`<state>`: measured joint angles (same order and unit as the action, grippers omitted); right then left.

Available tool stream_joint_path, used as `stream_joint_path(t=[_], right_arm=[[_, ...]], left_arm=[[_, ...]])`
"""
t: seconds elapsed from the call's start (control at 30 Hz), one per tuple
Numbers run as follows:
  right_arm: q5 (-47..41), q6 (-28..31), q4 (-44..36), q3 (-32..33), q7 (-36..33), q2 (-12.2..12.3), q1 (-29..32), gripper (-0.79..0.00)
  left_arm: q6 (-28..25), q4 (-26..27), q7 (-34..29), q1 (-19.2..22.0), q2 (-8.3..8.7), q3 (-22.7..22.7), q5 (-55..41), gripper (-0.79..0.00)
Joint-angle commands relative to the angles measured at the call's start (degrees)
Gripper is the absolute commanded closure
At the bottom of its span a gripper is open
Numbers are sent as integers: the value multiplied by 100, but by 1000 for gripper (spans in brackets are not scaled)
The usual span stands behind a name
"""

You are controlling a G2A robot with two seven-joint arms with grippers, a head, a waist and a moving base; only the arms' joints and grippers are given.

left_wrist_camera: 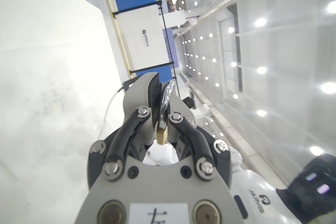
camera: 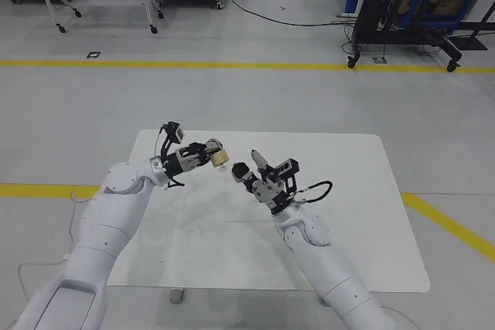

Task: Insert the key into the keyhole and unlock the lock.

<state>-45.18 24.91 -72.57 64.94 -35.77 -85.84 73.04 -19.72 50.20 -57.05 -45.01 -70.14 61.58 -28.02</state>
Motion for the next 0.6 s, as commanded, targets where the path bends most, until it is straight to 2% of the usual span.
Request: stream_joint_path(t=[0.0,0.1,0.2,0.3,0.33,0.47,0.57], right_arm=[[604,211,-500,320,373,87,329,-785],[1637,326,-1392,828,1084,211,932,-785],[2416,165,-2296,1091,1604,278,1516,-785],[3246,-139,-2856,1228,2103,313,1887,-785],[3246,-139,-2856,1228,2103,313,1887,-785],[3246,-139,-2856,1228,2103,313,1887,-785],[3246,-139,-2856,1228,2103,313,1887,-785]], left_arm=[[97,244,551,-72,9,-111,692,0],[463,610,1147,-189,-9,-354,1483,0],[1011,862,1413,-229,-64,-699,2127,0],[1722,889,1420,-140,-155,-1077,2550,0],[1968,856,1393,-64,-186,-1223,2774,0],[2088,756,1528,26,-314,-1489,2861,0],[2370,573,1684,103,-402,-1670,3011,0]])
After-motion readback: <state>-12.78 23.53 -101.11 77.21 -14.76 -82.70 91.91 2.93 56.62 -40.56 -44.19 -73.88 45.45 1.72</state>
